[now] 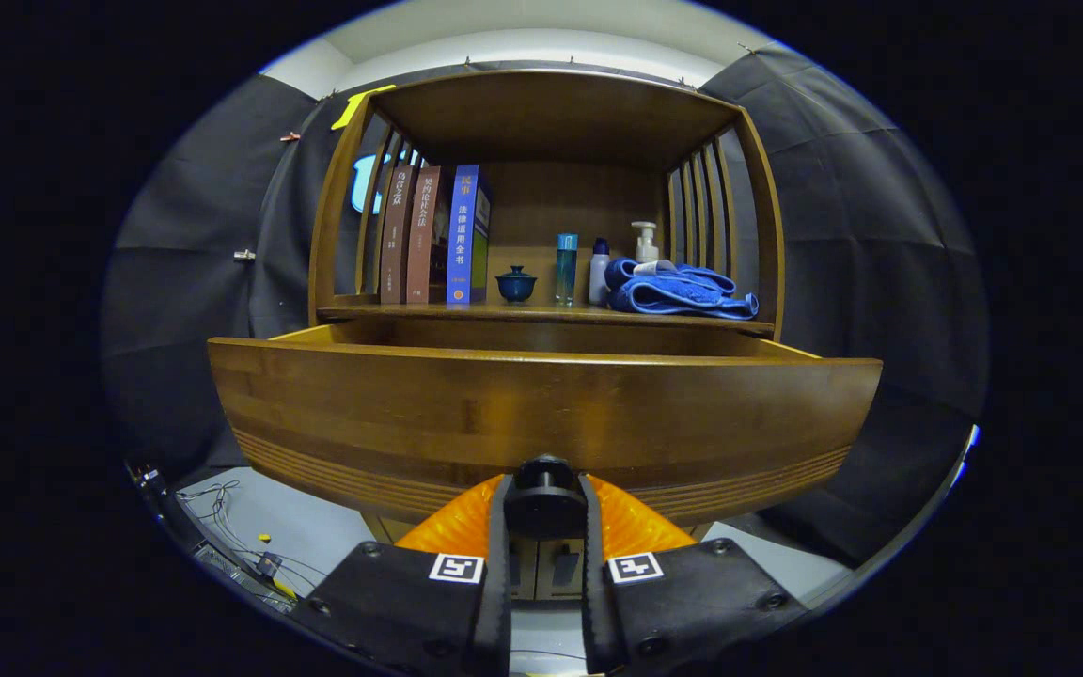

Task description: Pull open the drawer, take out the items inside it, and place them on the countertop above the cabinet.

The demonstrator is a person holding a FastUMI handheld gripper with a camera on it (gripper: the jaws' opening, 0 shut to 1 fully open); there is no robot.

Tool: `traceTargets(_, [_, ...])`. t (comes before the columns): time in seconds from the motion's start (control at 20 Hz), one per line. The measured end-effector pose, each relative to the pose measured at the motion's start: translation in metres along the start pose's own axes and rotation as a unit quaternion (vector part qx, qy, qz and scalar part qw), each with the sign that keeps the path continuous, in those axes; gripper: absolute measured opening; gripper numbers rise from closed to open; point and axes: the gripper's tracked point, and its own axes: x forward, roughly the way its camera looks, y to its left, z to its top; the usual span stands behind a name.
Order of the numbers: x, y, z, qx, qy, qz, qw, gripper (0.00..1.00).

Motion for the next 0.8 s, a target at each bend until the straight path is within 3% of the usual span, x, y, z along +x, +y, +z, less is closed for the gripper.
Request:
traceTargets(0.2, [-0.001,-0.001,-0.002,0.003,0.007,-0.008,1.0,0.34])
traceTargets(0.25, [-0.003,0.004,-0.002,0.003,0.012,0.001,1.0,0.42])
traceTargets(0.4, [-0.018,0.014,0.024,0.008,-0.014,0.016,1.0,0.76])
traceTargets(0.5, [-0.032,0.008,0.036,0.007,-0.011,-0.003,1.0,1.0])
traceTargets(0.8, [-0.052,0.005,0.083,-0.045,0.065,-0.048,0.996,0.98])
